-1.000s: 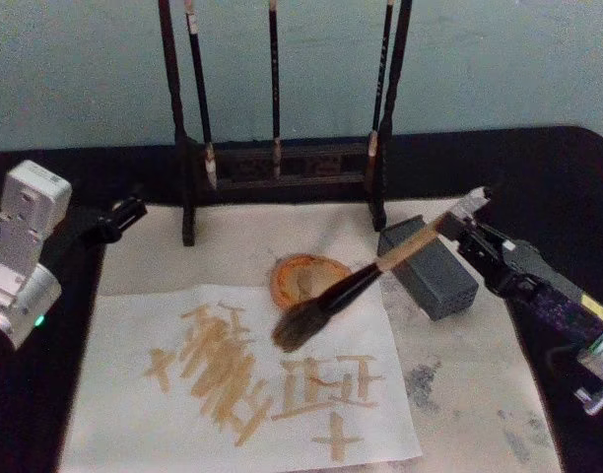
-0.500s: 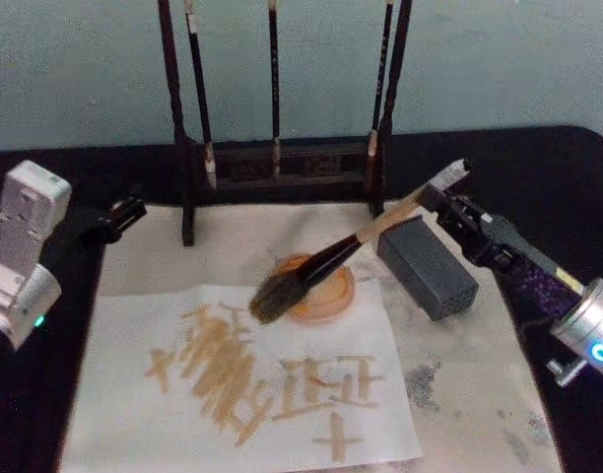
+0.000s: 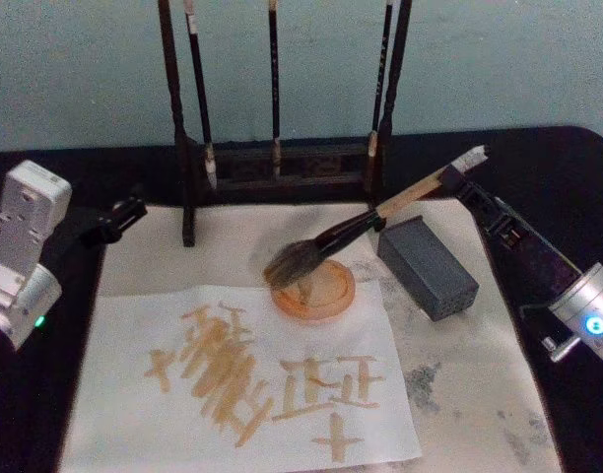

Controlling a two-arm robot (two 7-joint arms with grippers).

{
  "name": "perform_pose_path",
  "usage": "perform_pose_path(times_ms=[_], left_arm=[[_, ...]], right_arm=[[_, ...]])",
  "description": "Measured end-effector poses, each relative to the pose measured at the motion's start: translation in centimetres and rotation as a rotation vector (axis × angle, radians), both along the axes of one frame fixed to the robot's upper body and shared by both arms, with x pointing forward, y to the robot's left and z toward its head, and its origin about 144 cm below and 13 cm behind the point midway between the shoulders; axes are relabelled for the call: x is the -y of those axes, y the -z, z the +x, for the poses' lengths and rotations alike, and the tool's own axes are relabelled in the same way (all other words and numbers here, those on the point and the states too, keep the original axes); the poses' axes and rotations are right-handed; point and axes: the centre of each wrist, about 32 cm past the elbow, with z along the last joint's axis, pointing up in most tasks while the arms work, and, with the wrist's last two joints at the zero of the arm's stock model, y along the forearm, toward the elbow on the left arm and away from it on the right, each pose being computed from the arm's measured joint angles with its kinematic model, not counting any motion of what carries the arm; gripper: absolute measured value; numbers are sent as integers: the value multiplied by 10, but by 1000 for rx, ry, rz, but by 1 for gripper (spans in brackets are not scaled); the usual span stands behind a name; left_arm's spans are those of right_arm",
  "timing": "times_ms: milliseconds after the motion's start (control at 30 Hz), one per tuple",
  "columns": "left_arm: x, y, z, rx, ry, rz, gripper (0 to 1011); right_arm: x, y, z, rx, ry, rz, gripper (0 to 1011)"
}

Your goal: Pick up the brush from the inkstone, write on the paper, then place the brush back to its original position.

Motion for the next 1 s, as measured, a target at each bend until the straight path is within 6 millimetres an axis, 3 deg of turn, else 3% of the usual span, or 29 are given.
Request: perform_pose_path(times_ms=[400, 1000], left_arm=[[0, 0, 0, 0, 0, 0, 1002], [0, 0, 0, 0, 0, 0, 1000]], right_arm=[[13, 21, 18, -102, 26, 65, 156], [25, 33, 22, -162, 81, 77, 156]])
